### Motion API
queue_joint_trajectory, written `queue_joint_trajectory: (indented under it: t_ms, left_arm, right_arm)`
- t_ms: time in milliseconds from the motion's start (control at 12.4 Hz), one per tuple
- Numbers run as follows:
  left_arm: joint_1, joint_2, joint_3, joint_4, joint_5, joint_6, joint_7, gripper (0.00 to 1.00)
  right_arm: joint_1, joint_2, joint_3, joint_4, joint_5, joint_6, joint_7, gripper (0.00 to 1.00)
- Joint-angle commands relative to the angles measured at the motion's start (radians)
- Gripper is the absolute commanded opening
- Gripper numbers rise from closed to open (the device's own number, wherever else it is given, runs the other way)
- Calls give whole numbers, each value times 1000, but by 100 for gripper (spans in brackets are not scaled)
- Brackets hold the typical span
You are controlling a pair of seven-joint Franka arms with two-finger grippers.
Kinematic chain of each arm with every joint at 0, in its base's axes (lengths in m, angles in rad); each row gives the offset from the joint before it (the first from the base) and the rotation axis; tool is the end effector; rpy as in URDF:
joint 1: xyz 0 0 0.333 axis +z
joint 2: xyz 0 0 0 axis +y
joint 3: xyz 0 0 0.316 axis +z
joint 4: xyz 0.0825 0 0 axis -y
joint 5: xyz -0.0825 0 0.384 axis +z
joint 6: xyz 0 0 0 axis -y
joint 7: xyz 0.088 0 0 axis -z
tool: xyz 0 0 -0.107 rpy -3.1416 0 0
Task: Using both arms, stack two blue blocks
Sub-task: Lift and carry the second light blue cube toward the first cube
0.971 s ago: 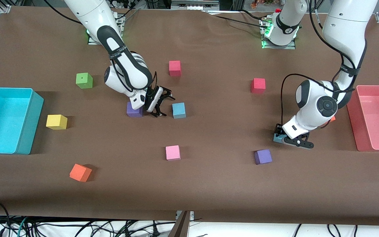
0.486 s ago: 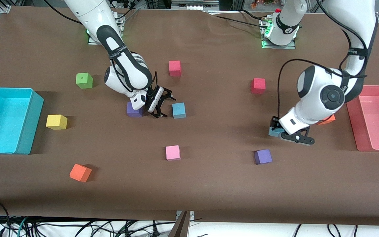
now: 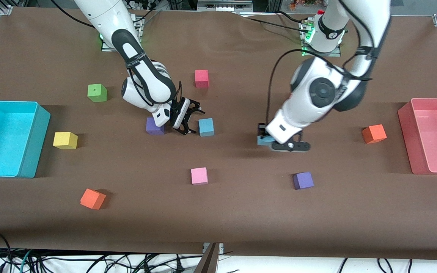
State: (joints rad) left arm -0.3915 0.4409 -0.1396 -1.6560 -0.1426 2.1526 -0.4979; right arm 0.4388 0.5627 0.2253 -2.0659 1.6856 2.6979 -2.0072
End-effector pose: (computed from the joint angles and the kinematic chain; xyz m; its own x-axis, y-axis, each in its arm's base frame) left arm 0.5861 -0.3386 0.3633 0.9977 0.0528 -0.0430 0.0598 -0.9812 0.1835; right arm 0.4618 0.3230 0.1470 0.4698 0.5883 0.6581 0.8774 -0.3932 -0.2749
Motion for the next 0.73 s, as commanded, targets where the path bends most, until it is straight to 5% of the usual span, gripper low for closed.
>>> queue_joint_trajectory:
  t_ms: [0,648]
  left_arm:
    - [-133,105,28,149,-11,-23,-158,0]
    - [-406,332,193,393,-12,-30,-433,0]
  right_arm:
    - [8,9,-11,9,29,-13,-44,100]
    - [6,11,-23,7,29,-15,-67,100]
